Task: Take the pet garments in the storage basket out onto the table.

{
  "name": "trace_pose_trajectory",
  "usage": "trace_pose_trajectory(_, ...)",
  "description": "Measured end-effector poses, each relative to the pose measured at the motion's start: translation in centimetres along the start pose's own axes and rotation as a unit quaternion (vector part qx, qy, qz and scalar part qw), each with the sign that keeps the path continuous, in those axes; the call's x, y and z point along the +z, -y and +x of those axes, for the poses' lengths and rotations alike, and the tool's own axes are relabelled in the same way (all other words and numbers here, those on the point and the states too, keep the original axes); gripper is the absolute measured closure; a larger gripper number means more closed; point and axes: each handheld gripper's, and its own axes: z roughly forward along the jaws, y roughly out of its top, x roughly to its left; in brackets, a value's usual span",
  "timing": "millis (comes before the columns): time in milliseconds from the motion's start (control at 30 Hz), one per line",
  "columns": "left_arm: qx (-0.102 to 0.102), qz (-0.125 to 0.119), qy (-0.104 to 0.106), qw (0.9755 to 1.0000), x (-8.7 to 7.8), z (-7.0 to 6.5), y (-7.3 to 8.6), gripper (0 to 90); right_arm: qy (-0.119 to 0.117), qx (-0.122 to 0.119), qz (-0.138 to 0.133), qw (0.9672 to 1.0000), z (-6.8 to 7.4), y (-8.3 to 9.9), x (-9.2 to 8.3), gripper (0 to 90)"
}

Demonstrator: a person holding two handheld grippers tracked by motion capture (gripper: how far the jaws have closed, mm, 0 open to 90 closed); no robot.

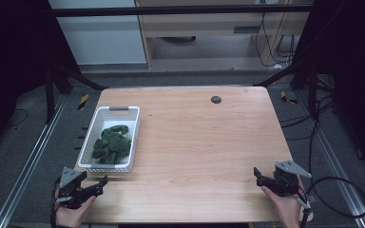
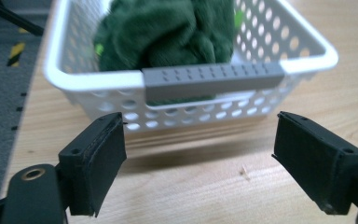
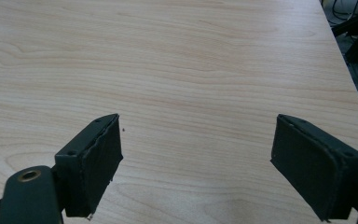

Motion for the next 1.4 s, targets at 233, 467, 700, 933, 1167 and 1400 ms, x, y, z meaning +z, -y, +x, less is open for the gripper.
trace_pose_trajectory(233, -0.005, -0.020, 0.002, 0.9998, -0.9, 0.4, -1.1, 16.1, -0.010, -0.019, 0.003, 0.9998, 0.9, -0.1, 0.1, 14.9)
trace_pose_trajectory(467, -0.007, -0.029, 0.017, 0.9994, -1.6, 0.6, -2.2, 16.8, -0.013, -0.022, 0.000, 0.9997, 1.0, -0.2, 0.1, 14.9)
trace_pose_trajectory(700, -0.009, -0.045, 0.020, 0.9988, -2.4, 0.8, -3.8, 17.3, -0.011, -0.029, 0.000, 0.9995, 1.1, -0.2, 0.0, 14.3)
trace_pose_trajectory(933, 0.003, -0.045, 0.026, 0.9987, -2.6, 0.8, -5.2, 17.1, -0.016, -0.029, 0.002, 0.9995, 1.3, 0.0, -0.1, 13.8)
trace_pose_trajectory(1167, 0.010, -0.045, 0.030, 0.9985, -2.5, 0.8, -6.5, 17.0, -0.013, -0.031, 0.000, 0.9994, 1.4, 0.0, -0.3, 13.8)
trace_pose_trajectory(1400, 0.018, -0.037, 0.032, 0.9986, -1.6, 0.4, -7.6, 16.8, -0.017, -0.031, 0.000, 0.9994, 1.6, 0.0, -0.3, 13.8)
